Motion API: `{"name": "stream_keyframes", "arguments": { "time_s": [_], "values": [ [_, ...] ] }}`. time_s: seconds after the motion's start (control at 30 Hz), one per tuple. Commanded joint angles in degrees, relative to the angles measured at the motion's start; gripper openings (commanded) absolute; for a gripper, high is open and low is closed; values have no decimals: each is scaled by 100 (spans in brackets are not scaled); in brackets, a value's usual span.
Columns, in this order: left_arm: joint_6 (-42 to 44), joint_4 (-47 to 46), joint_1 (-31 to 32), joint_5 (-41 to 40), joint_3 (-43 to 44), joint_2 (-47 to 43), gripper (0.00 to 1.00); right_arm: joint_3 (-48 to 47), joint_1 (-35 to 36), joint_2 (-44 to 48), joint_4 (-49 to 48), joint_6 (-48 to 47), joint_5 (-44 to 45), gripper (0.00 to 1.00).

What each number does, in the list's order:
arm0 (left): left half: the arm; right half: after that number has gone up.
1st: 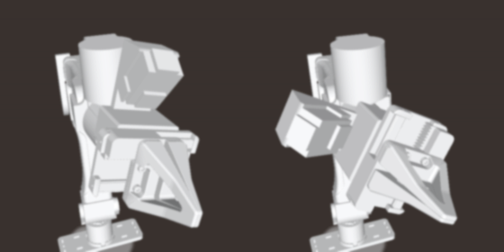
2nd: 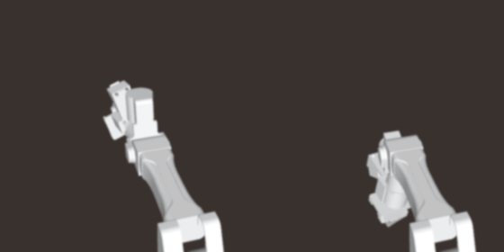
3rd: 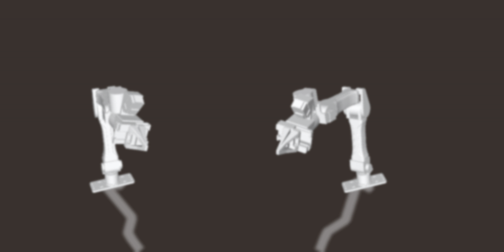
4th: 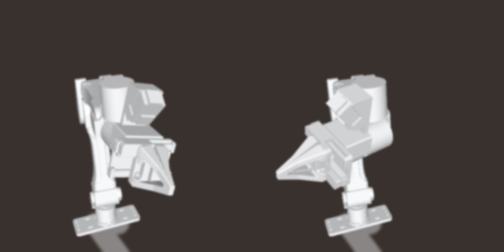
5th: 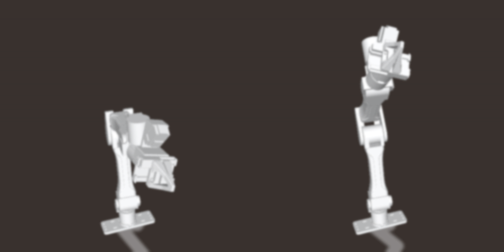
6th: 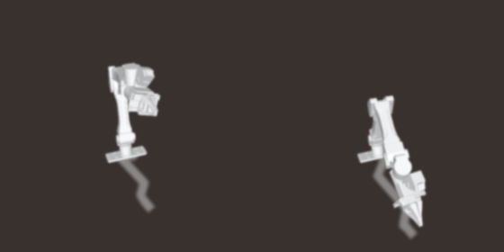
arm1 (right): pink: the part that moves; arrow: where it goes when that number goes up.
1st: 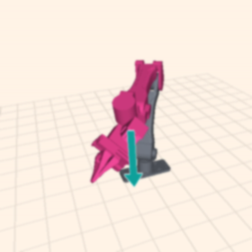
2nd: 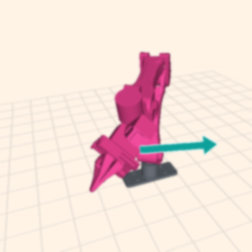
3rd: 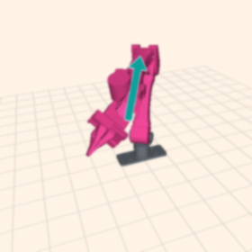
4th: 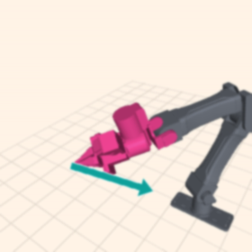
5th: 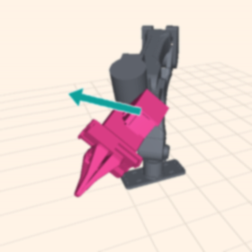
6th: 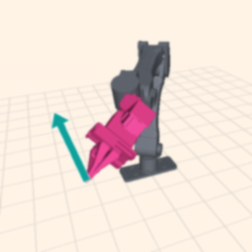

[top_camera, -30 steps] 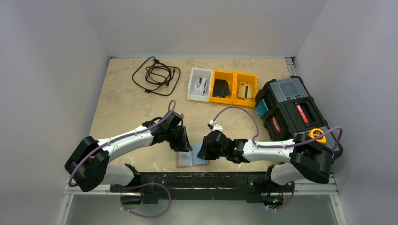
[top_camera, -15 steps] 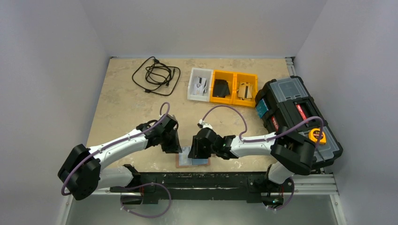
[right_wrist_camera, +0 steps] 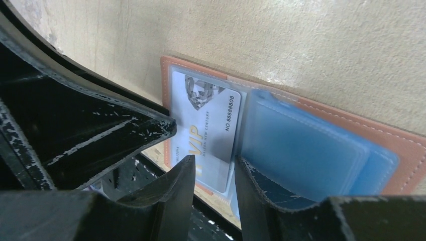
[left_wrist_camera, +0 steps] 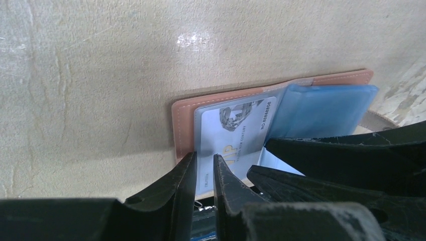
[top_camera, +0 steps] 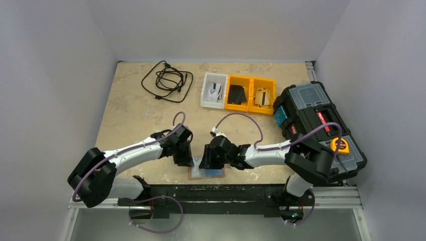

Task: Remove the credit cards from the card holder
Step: Remove the credit card from the card holder.

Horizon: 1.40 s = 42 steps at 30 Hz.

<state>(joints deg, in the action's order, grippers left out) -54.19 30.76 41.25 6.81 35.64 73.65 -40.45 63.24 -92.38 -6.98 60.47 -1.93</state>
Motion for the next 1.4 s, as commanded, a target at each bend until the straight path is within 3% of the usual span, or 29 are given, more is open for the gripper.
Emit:
{"name": "stream_keyframes", "arguments": {
  "time_s": [0.0,0.27,0.5,0.67,1.07,1.23,1.37],
  "values": [
    [112,-238,-39,-15,-67,87,17,92,-57,-145,-190,-36,-59,35],
    [62,-540,-32,145,-178,297,15,184,-99,-242,-321,-45,-153,35],
    [-68,-620,-20,169,-185,439,0,337,-161,-374,-697,24,-398,35],
    [-175,-639,29,148,-193,529,0,551,-264,-350,-1103,128,-658,33],
    [-372,-573,67,59,-300,617,0,1159,-584,-288,-2469,574,-1340,13],
    [-397,-387,67,-83,-301,575,0,1177,-609,-247,-2447,586,-1295,0],
    [-375,-134,50,-282,-245,594,0,1197,-612,-39,-2118,524,-1051,0]
  ]
}}
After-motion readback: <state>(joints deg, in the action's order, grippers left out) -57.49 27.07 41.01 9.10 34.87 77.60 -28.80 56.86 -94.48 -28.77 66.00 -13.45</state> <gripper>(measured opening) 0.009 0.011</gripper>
